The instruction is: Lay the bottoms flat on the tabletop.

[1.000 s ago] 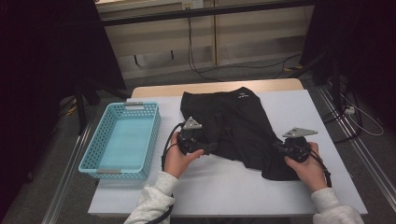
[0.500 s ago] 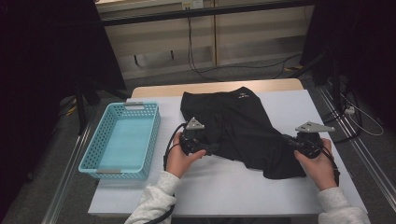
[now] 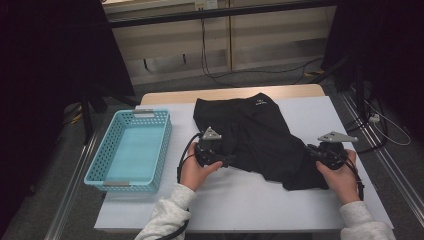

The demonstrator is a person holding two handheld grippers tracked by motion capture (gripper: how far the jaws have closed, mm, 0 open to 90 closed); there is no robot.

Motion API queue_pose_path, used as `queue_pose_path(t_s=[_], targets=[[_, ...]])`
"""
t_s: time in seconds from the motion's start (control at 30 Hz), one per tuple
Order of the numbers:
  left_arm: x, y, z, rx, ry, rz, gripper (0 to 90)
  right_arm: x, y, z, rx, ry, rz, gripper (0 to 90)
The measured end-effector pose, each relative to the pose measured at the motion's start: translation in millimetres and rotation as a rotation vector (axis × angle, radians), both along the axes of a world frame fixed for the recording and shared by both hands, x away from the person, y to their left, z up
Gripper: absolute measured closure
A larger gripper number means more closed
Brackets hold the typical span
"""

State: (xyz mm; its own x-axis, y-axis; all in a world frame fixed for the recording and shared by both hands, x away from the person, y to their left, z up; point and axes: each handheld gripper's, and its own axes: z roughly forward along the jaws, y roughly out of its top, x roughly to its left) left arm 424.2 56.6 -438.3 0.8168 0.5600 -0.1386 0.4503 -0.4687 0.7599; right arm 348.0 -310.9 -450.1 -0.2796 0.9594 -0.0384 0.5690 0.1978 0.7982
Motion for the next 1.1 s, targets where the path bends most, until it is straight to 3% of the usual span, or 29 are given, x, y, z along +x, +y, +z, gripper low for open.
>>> queue_pose_path(t_s=[0.07, 0.27, 0.33, 0.47, 0.53, 0.63, 0.7, 0.77, 0.87, 1.1], targets=[[-2.0, -2.5, 0.4, 0.008, 0.004, -0.020, 29.6, -1.1, 2.9, 1.9, -0.007, -0.003, 0.010, 75.4], [-8.7, -13.8, -1.8, 0.019, 0.012, -0.064, 35.9, -7.6, 12.6, 6.6, 0.040, 0.006, 0.077, 58.4], [-10.9, -18.3, -3.8, 0.017, -0.008, -0.066, 35.8, -8.7, 17.2, 8.0, 0.045, 0.005, 0.095, 52.9], [-13.8, -26.4, -12.8, 0.070, -0.024, -0.077, 36.0, -10.3, 24.2, 9.7, 0.051, 0.004, 0.123, 44.9], [-14.2, -29.7, -18.5, 0.091, -0.014, -0.080, 38.1, -11.3, 26.6, 9.9, 0.053, 0.008, 0.134, 42.2], [-16.5, -32.3, -20.7, 0.102, -0.022, -0.090, 47.3, -13.1, 29.6, 11.0, 0.062, 0.008, 0.155, 39.1], [-17.5, -33.1, -19.6, 0.090, -0.002, -0.082, 60.7, -13.5, 30.7, 11.6, 0.059, 0.009, 0.170, 38.9], [-18.1, -32.8, -20.1, 0.102, -0.019, -0.088, 65.9, -13.3, 31.1, 11.1, 0.054, 0.014, 0.173, 38.7], [-15.8, -29.6, -18.6, 0.089, 0.018, -0.076, 82.6, -13.1, 31.3, 9.9, 0.052, 0.016, 0.175, 38.7], [-6.9, -15.7, -9.8, 0.058, 0.110, -0.048, 85.3, -12.6, 29.5, 9.5, 0.055, 0.020, 0.179, 38.3]])
